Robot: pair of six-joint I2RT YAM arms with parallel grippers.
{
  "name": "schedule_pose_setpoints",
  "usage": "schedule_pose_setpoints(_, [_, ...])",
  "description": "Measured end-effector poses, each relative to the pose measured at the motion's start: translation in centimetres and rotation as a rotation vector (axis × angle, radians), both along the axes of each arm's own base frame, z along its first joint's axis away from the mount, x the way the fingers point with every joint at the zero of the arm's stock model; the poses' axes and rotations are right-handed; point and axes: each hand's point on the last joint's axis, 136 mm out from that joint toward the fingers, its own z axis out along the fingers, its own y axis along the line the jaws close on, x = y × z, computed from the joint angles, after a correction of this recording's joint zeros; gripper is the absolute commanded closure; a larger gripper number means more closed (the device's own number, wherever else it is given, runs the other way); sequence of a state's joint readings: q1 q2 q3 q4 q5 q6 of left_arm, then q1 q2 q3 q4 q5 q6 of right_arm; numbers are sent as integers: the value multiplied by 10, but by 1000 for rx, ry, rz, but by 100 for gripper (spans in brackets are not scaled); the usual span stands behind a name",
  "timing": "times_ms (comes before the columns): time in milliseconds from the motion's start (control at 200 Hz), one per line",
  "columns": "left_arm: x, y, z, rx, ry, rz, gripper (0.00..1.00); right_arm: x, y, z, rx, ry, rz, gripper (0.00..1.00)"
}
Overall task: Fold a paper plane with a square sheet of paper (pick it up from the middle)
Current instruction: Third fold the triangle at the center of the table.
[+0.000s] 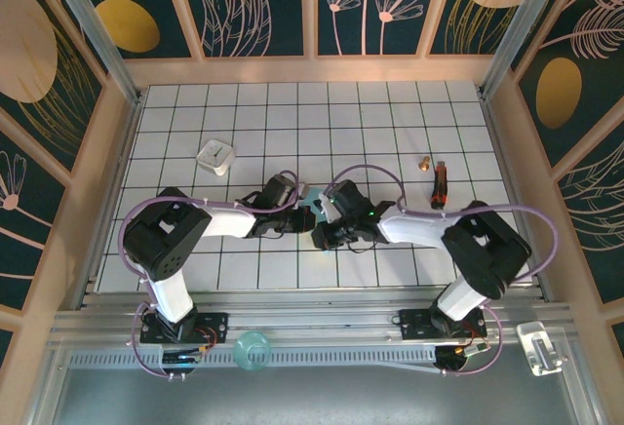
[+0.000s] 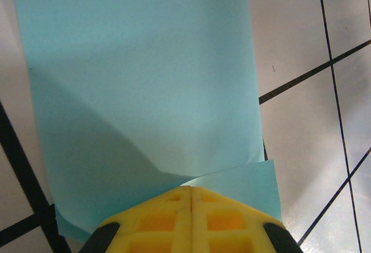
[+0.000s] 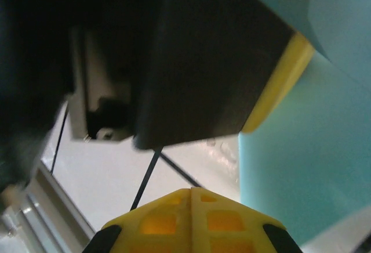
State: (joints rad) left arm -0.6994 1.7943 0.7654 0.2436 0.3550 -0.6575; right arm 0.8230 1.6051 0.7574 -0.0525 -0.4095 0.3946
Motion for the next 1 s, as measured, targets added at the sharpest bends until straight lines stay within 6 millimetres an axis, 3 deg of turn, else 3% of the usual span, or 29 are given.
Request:
schedule_pose_setpoints(205, [0, 0, 0, 0, 0, 0, 100, 2, -5, -23, -38, 34, -1, 100])
schedule_pose_setpoints(530, [0, 0, 0, 1, 0, 0, 100, -4, -12, -24, 19, -4, -5, 100])
schedule_pose_setpoints(996, [0, 0, 0, 2, -1, -2, 100, -34, -38, -22, 1, 58, -29, 100])
